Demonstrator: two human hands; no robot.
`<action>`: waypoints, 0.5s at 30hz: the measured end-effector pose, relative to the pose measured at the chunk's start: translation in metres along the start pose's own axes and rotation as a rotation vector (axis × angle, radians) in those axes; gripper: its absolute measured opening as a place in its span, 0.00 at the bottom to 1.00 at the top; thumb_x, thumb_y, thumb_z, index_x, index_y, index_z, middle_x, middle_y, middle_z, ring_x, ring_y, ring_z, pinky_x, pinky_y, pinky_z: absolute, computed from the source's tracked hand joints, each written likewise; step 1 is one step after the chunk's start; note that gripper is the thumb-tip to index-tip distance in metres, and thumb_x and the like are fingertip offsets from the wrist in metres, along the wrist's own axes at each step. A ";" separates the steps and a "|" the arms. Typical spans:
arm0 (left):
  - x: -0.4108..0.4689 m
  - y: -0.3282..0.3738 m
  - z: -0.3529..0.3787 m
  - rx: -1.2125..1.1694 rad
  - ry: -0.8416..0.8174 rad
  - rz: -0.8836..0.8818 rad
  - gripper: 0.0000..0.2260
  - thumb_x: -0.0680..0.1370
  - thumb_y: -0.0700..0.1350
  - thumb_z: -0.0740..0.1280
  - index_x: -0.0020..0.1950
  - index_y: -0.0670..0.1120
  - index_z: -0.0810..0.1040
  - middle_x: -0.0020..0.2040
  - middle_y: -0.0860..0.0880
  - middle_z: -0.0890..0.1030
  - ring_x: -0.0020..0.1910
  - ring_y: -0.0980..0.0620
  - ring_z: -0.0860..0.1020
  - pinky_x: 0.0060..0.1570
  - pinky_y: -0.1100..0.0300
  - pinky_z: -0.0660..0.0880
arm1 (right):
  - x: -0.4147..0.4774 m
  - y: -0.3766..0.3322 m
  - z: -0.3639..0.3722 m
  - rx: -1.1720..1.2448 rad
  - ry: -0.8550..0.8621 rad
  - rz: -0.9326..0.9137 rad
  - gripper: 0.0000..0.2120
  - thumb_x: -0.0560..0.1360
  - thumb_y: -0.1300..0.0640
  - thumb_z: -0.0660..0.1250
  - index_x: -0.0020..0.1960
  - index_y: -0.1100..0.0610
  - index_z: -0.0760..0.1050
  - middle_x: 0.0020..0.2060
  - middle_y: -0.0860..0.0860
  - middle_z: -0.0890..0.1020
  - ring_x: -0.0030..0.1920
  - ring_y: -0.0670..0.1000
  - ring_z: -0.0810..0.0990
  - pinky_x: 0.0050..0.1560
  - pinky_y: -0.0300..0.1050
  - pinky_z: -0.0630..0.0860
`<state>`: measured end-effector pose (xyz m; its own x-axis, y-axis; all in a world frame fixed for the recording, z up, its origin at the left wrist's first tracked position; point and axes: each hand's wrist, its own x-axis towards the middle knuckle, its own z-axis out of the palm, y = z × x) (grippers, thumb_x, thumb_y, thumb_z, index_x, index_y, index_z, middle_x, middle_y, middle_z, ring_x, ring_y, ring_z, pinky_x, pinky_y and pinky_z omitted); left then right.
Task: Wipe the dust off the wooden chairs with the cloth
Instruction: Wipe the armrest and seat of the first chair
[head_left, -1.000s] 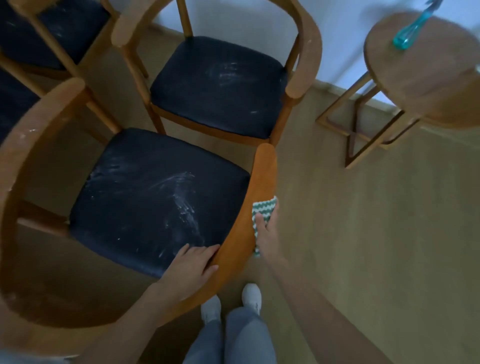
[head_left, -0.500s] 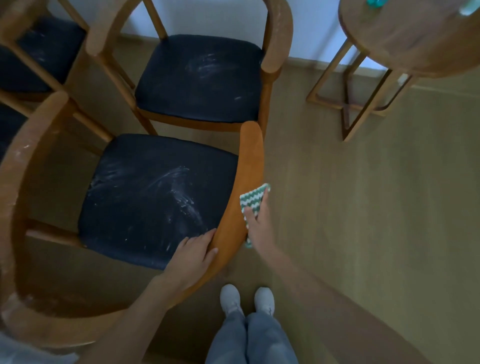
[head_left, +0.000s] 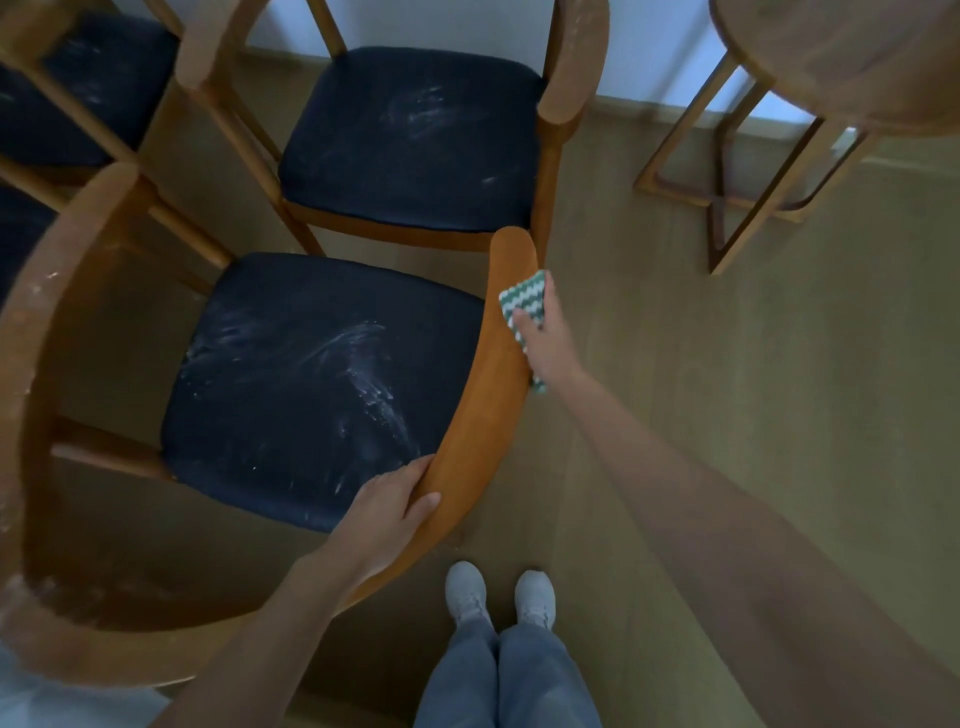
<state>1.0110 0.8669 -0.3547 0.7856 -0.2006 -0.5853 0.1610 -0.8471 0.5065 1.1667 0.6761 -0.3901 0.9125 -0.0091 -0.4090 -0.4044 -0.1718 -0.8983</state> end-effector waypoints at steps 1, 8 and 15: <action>0.000 0.000 -0.001 -0.010 -0.009 -0.004 0.22 0.81 0.51 0.56 0.75 0.50 0.58 0.65 0.53 0.73 0.63 0.56 0.71 0.66 0.56 0.67 | 0.018 -0.007 -0.003 -0.031 -0.017 0.002 0.31 0.81 0.56 0.58 0.78 0.49 0.45 0.73 0.52 0.64 0.69 0.51 0.66 0.69 0.49 0.65; 0.000 0.003 -0.005 -0.023 -0.023 -0.017 0.21 0.82 0.50 0.56 0.75 0.50 0.59 0.64 0.52 0.74 0.62 0.55 0.73 0.60 0.62 0.67 | 0.036 -0.025 -0.004 -0.045 -0.025 -0.007 0.31 0.80 0.60 0.59 0.77 0.50 0.47 0.73 0.52 0.62 0.71 0.51 0.64 0.71 0.47 0.62; 0.001 0.007 -0.010 0.049 -0.054 -0.063 0.23 0.81 0.52 0.57 0.76 0.50 0.58 0.66 0.52 0.73 0.63 0.53 0.73 0.63 0.55 0.69 | -0.094 0.032 0.034 0.194 0.093 0.072 0.32 0.81 0.59 0.58 0.77 0.48 0.43 0.72 0.50 0.64 0.65 0.46 0.68 0.64 0.43 0.67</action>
<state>1.0189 0.8659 -0.3457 0.7414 -0.1713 -0.6489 0.1789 -0.8815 0.4371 1.0664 0.7045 -0.3855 0.8790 -0.1064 -0.4649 -0.4649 0.0257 -0.8850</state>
